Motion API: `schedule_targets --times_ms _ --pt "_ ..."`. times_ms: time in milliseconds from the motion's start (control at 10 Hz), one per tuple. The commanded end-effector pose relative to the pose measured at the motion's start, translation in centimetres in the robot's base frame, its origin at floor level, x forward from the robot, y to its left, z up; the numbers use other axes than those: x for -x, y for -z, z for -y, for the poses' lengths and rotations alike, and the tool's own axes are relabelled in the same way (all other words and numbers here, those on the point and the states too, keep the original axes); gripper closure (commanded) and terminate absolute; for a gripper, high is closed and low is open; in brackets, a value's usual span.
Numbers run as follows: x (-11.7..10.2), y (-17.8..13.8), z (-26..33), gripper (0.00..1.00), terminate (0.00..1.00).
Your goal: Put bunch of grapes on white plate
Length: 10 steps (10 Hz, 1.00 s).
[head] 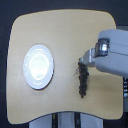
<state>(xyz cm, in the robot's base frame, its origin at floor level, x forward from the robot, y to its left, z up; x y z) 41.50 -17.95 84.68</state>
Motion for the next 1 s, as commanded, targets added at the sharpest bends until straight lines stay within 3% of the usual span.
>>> schedule_targets --times_ms 0,300,900 --pt "-1.0 4.8 -4.7 0.00 0.00" --pt "-1.5 7.8 -4.3 0.00 0.00" --pt "0.7 12.7 -5.1 0.00 0.00"
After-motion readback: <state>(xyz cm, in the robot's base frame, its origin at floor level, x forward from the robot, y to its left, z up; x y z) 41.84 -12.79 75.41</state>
